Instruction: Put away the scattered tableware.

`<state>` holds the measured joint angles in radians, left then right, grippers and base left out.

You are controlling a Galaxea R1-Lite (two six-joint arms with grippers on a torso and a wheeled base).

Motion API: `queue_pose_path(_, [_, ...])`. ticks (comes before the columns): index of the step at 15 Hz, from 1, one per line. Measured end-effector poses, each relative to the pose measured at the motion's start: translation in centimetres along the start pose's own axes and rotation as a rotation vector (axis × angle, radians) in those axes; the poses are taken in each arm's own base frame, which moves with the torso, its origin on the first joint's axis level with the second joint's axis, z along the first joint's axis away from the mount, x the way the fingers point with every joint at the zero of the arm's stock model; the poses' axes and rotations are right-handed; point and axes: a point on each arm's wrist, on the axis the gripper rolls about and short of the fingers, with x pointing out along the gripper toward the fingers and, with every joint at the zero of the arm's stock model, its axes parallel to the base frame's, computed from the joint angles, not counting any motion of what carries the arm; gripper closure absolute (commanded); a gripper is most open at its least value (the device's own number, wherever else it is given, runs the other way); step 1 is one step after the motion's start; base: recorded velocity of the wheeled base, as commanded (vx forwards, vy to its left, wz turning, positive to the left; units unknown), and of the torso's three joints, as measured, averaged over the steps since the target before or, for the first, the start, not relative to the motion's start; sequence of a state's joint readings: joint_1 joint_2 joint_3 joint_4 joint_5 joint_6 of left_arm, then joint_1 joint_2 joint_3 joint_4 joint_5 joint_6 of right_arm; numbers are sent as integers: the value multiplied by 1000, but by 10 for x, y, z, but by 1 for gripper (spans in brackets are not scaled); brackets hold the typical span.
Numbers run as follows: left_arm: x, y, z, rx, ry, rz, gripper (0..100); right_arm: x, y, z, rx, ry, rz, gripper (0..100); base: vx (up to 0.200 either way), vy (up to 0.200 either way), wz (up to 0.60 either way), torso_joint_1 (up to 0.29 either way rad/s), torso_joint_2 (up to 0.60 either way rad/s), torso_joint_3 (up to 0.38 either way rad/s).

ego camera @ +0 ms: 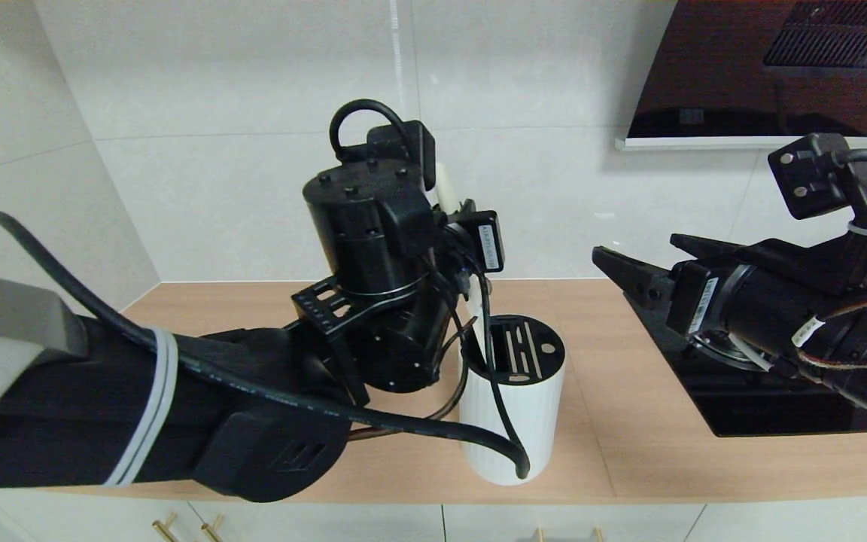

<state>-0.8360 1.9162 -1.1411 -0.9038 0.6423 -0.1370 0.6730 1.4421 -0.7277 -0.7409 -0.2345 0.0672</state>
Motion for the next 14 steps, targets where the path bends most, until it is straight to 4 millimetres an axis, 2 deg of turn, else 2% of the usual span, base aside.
queue_pose_path(6, [1, -15, -33, 42, 58, 2, 100, 0, 0, -1, 0, 2, 2, 0, 0, 0, 0, 0, 0, 0])
queue_pose_path(14, [11, -26, -105, 124, 140, 11, 100, 4, 1, -4, -3, 15, 2, 0, 0, 0, 0, 0, 0, 0])
